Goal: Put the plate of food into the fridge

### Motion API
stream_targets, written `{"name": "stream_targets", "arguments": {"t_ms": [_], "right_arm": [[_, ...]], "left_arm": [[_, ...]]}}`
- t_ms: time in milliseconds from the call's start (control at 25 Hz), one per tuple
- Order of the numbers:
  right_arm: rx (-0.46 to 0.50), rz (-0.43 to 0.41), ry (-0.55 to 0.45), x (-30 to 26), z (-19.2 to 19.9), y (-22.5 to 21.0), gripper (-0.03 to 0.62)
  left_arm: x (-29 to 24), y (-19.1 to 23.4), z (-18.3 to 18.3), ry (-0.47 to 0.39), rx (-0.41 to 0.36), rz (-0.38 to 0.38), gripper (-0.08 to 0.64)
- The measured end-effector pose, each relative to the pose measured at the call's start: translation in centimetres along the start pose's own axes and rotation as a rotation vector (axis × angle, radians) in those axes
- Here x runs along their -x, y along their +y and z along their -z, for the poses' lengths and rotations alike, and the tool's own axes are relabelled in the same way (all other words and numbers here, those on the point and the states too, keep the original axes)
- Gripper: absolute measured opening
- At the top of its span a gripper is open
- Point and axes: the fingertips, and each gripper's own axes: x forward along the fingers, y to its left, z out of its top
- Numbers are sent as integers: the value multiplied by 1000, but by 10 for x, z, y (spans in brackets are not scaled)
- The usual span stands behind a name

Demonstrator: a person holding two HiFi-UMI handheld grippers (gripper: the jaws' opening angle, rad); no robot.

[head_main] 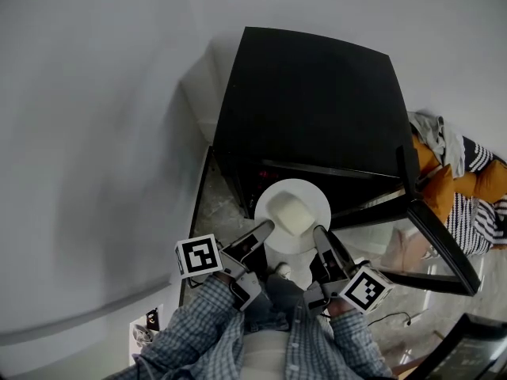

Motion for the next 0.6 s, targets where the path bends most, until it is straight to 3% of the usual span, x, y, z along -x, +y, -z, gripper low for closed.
{"name": "stream_targets", "arguments": {"t_ms": [160,280,600], "right_arm": [[11,10,-12,-10,-12,-8,54],[6,18,-20,-18,-19,-15,54],[1,12,-49,-39,-38,-21,54]], "left_arm": [[-15,-1,-8,-5,-22,10,21],[-23,4,-16,5,-76,-26,21],[-41,8,-34,-18,-68,-29,21]]}}
